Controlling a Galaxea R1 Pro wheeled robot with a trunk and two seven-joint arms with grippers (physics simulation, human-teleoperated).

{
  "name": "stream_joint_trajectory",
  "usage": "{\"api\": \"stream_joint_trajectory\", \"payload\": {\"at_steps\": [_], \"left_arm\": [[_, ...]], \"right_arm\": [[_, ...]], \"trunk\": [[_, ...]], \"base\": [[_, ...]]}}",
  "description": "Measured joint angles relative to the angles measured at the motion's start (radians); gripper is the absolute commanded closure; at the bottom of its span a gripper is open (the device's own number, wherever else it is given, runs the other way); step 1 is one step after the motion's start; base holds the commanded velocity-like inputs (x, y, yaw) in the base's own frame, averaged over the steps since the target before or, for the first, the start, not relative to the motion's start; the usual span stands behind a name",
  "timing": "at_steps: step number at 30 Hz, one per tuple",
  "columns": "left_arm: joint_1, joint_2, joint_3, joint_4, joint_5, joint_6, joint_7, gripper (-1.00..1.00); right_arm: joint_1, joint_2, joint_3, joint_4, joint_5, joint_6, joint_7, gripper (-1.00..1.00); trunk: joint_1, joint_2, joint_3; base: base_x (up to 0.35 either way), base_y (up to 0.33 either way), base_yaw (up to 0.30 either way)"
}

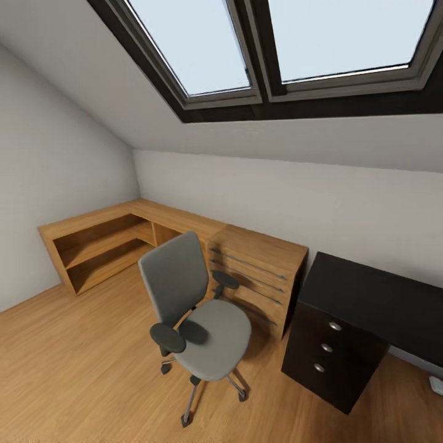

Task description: In the bedroom, organize the workspace by keeping the computer under the desk, ensuring the monitor is on the desk, placing the keyboard on the desk next to the monitor, placing the mouse on the desk next to the keyboard, moving the folder from the swivel chair onto the desk next to the mouse, stacking the notebook on top of the folder with the pen on top of the notebook, and positioning the swivel chair next to the desk.

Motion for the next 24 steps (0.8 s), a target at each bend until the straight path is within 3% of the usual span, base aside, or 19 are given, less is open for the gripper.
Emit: {"api": "stream_joint_trajectory", "payload": {"at_steps": [17, 24], "left_arm": [[0.0, 0.002, 0.001, 0.0, 0.002, 0.002, 0.0, -1.0], [0.0, 0.002, 0.001, 0.0, 0.002, 0.003, 0.0, -1.0]], "right_arm": [[0.0, 0.0, 0.001, 0.0, 0.002, 0.001, 0.0, -1.0], [0.0, -0.001, 0.002, 0.0, 0.002, 0.001, 0.001, -1.0]], "trunk": [[0.0, 0.0, -0.02], [0.0, 0.0, -0.023]], "base": [[0.0, 0.0, 0.178], [0.0, 0.0, 0.049]]}}
